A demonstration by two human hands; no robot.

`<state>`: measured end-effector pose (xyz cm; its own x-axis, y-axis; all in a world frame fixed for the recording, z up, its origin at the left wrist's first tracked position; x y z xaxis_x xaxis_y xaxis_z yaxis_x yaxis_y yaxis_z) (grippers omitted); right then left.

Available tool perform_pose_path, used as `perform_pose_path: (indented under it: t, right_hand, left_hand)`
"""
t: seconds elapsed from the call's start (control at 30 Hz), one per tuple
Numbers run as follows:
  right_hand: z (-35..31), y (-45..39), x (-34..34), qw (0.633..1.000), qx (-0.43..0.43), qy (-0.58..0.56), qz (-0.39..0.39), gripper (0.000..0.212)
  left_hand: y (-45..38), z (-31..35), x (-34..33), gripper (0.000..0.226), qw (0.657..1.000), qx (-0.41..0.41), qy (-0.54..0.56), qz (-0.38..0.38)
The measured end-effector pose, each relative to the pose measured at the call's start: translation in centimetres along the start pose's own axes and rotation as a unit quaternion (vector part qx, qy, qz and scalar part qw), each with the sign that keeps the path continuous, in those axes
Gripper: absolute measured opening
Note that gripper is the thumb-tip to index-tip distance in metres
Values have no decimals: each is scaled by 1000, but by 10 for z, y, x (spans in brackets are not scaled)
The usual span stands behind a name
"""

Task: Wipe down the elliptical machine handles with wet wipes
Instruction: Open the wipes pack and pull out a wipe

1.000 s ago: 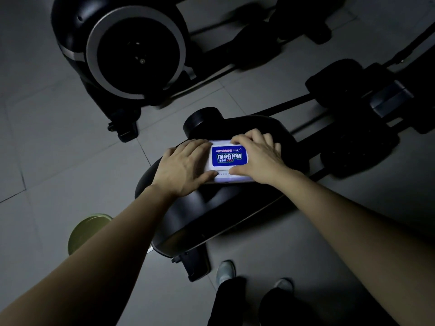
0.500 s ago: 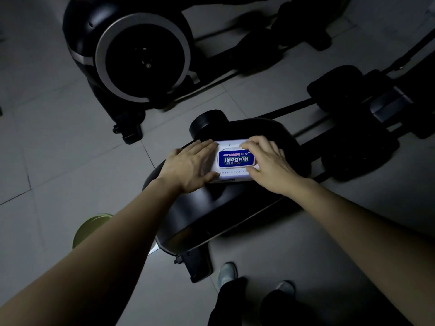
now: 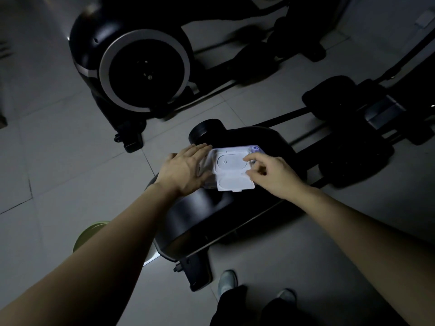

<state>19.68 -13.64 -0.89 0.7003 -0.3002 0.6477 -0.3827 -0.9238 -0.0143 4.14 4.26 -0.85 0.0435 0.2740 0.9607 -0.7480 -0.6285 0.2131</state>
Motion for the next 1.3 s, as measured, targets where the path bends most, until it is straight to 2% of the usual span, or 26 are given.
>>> perform_pose_path:
  t: [0.13, 0.27, 0.43, 0.57, 0.87, 1.03, 1.3]
  right_hand:
    - [5, -7, -8, 995, 31, 76, -62, 38]
    - [7, -8, -18, 981, 68, 165, -75, 42]
    - [8, -11, -14, 986, 91, 140, -8, 28]
    - [4, -20, -11, 976, 125, 177, 28, 16]
    - [-6, -58, -26, 955, 172, 224, -89, 25]
    - [-5, -64, -27, 950, 191, 220, -113, 23]
    - [-8, -66, -25, 939, 216, 240, -116, 3]
  left_hand:
    - [0, 5, -3, 75, 1000, 13, 17, 5]
    - [-2, 9, -12, 85, 1000, 3, 20, -2]
    - [-3, 6, -23, 86, 1000, 1, 12, 2]
    - [-3, 6, -24, 87, 1000, 0, 16, 7]
    - [-2, 1, -27, 90, 1000, 11, 7, 14]
    - [-2, 2, -29, 90, 1000, 10, 7, 16]
    - [-2, 5, -28, 89, 1000, 11, 0, 12]
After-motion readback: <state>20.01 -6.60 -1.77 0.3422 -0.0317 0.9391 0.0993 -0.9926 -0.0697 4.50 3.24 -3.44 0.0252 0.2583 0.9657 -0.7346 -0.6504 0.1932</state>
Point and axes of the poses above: each hand's wrist, its own y-axis away from the middle knuckle, its own x-axis out of the back of the hand, z = x × y, the point moved 4 cm from there along -y, towards the middle knuckle, and after that the axes turned 14 degrees about x, right-handed, at the moved point
